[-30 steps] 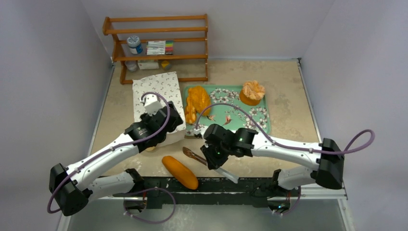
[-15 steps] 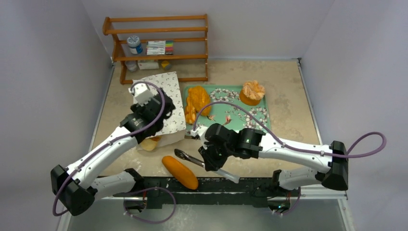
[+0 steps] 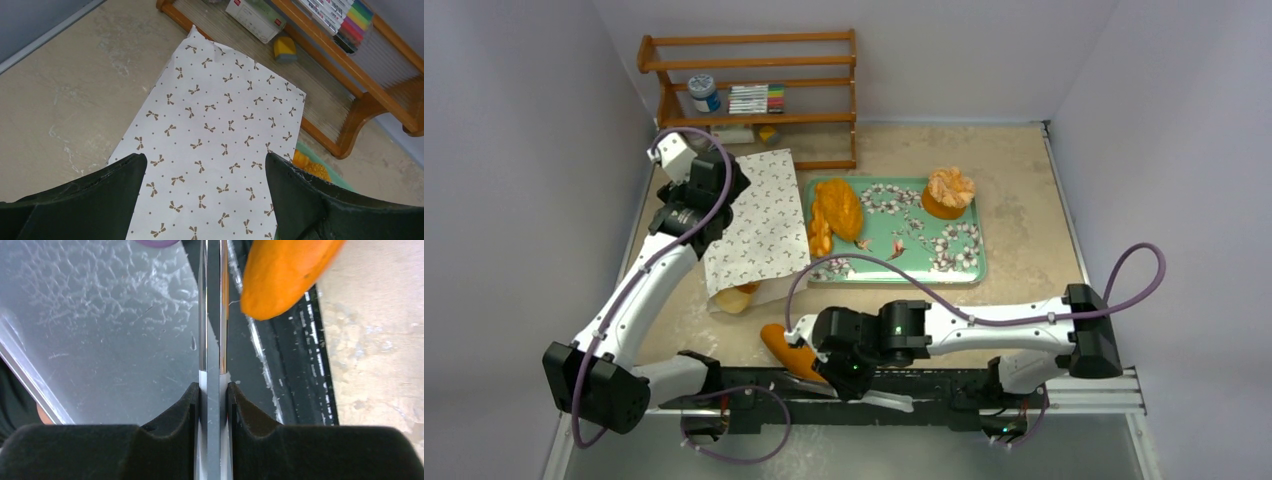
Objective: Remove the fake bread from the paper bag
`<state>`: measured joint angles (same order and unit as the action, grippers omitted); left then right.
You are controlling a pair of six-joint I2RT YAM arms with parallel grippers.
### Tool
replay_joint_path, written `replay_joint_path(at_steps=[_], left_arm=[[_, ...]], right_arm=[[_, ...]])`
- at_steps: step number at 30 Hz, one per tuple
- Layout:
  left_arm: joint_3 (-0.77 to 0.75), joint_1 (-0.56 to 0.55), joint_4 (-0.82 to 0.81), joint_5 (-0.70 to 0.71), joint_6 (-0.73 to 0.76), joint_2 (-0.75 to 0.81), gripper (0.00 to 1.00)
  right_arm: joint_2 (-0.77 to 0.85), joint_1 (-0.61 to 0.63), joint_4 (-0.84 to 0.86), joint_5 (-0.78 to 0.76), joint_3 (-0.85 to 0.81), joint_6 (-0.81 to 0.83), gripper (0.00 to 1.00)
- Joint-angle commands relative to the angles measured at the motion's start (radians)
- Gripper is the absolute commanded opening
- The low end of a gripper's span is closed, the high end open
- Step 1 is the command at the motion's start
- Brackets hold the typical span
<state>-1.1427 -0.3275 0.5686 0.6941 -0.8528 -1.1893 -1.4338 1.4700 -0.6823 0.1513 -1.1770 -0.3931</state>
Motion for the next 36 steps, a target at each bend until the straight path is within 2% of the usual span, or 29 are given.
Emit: replay_joint_path(at_steps=[1,8,15,21,29,36], left_arm=[[-0.037,0.030,-0.053,-0.053,0.026,-0.001,0.90],[-0.017,0.050,-0.068,-0.074,0.028,0.005,0.91],[-0.001,0.075,-0.078,-0.098,0.032,0.014,0.91],[-0.001,0.085,-0.086,-0.115,0.034,0.015,0.91],[0.004,0.089,-0.091,-0.123,0.032,0.008,0.91],[0.001,0.094,-0.094,-0.128,0.036,0.008,0.91]], right_arm=[[-0.037,0.052,-0.052,-0.005,-0.040,-0.019,0.14],[-0.091,0.053,-0.125,-0.081,-0.012,-0.057,0.13],[-0.146,0.023,-0.158,-0.254,0.006,-0.076,0.13],[-0.158,-0.086,-0.102,-0.352,-0.004,-0.007,0.12],[-0.239,-0.210,-0.013,-0.399,-0.056,0.126,0.11],[-0.278,-0.286,0.023,-0.433,-0.140,0.180,0.09]])
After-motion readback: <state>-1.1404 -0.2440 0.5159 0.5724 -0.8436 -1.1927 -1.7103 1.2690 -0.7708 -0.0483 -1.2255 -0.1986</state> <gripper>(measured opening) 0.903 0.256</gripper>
